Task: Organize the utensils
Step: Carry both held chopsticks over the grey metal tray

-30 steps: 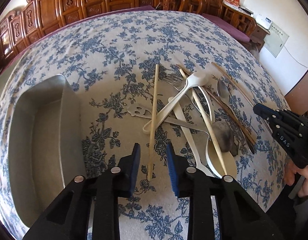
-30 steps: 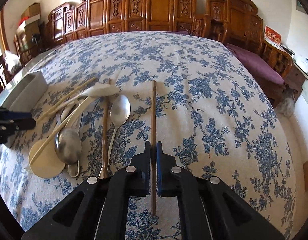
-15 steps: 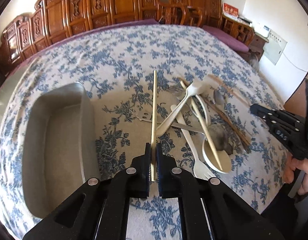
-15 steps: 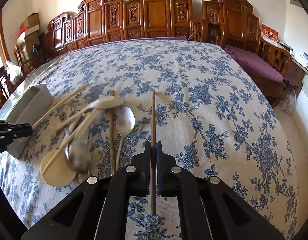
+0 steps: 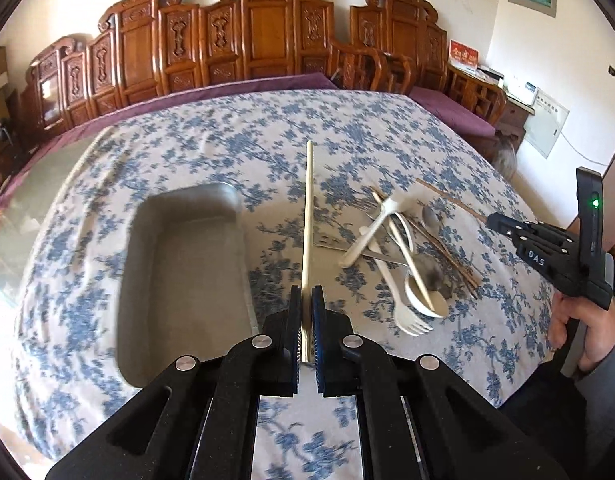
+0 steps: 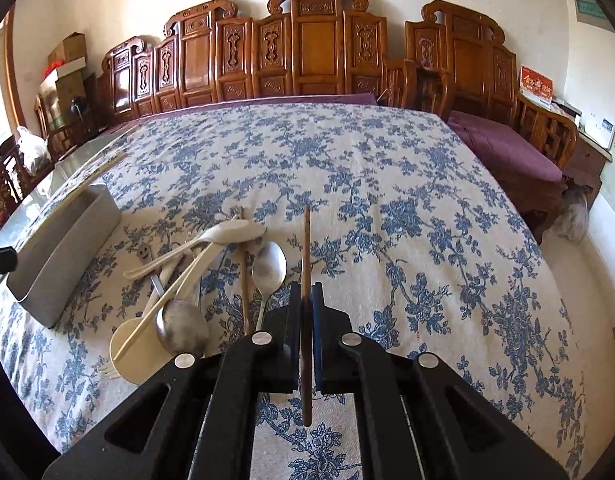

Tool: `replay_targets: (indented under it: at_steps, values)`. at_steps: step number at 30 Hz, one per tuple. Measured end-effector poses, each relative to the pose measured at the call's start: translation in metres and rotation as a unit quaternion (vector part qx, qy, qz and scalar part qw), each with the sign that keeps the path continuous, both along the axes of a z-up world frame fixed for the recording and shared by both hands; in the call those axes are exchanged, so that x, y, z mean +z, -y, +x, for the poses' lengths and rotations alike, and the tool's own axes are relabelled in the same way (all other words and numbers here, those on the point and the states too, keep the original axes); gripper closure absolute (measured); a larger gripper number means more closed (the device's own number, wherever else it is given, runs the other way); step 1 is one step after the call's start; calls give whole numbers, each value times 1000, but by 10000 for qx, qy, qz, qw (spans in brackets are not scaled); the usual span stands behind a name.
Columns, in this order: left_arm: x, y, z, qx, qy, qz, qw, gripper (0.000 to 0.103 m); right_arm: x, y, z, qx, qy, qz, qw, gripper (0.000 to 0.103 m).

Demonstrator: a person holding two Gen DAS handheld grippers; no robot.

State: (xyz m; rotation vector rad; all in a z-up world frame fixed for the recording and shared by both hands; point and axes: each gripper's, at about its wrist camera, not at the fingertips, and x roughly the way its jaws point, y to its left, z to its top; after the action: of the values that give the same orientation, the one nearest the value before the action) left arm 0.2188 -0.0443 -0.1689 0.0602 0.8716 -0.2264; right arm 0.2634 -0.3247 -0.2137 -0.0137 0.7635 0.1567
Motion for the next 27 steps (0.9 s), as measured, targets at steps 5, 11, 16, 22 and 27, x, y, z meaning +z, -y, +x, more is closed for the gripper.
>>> replay_targets:
  at_steps: [5, 11, 16, 22, 27]
  values:
    - [4, -20, -1, 158, 66, 47, 9998, 99, 9, -4, -4, 6, 136, -34, 9999, 97]
    - [-5, -46, 5, 412, -6, 80, 9991, 99, 18, -15, -10, 95, 236, -101, 9996, 97]
    - [-16, -70, 4, 643, -184, 58, 9977, 99, 24, -28, -15, 205, 295, -176, 9992, 97]
    - [-22, -85, -1, 783, -253, 96, 9966, 99, 26, -45, -16, 358, 298, -246, 9986, 97]
    - [-26, -97, -3, 867, -342, 79, 9956, 99, 25, -55, -16, 465, 292, -272, 9981, 97]
